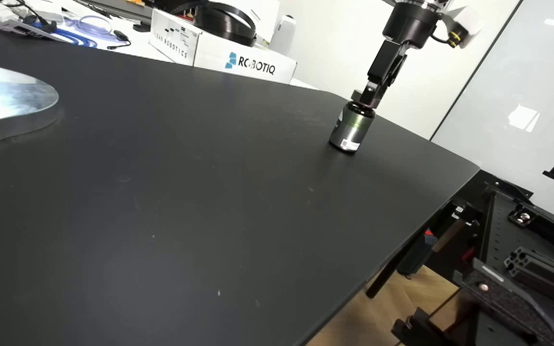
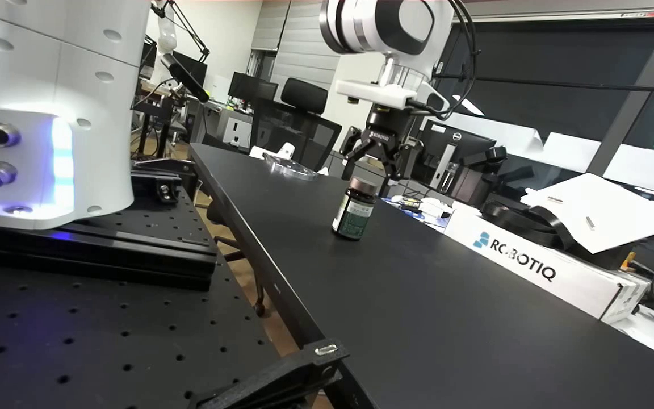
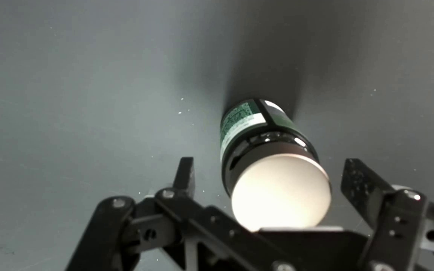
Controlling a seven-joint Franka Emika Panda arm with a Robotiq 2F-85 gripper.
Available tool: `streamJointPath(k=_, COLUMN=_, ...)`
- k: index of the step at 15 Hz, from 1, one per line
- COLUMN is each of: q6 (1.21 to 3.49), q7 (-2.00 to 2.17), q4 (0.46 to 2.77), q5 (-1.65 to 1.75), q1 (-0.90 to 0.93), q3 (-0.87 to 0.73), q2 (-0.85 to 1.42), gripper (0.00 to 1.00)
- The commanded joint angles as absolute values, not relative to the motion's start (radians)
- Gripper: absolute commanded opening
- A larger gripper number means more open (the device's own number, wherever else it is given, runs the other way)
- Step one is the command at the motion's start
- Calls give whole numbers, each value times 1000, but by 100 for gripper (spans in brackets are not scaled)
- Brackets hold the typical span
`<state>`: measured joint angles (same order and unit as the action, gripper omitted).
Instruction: Move the bottle to the right
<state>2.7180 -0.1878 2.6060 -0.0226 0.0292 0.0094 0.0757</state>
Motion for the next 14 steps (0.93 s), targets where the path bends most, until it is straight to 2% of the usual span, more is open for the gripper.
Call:
streamJointPath(k=1, q6=2728, q7=-195, q4=2589, q5=-45, q1=23, q3=28, q2=96, gripper=100)
streamJointPath(k=7, q6=2778, q7=-201, q4=2592, q5=-44, q1=20, q3=35, q2=123, gripper=100)
streamJointPath(k=8, q6=2797, q7=-202, q4=2595, q5=-42, q1=19, q3=36, q2=126, gripper=75)
streamJointPath(k=9, q6=2807, q7=-201, q4=2596, q5=-42, q1=18, q3=36, q2=129, gripper=74)
streamJointPath(k=13, q6=2808, q7=-200, q4=2603, q5=-41, q1=15, q3=37, q2=111, gripper=45)
streamJointPath(k=14, q6=2781, q7=-197, q4=2601, q5=-42, q1=14, q3=35, q2=97, gripper=43)
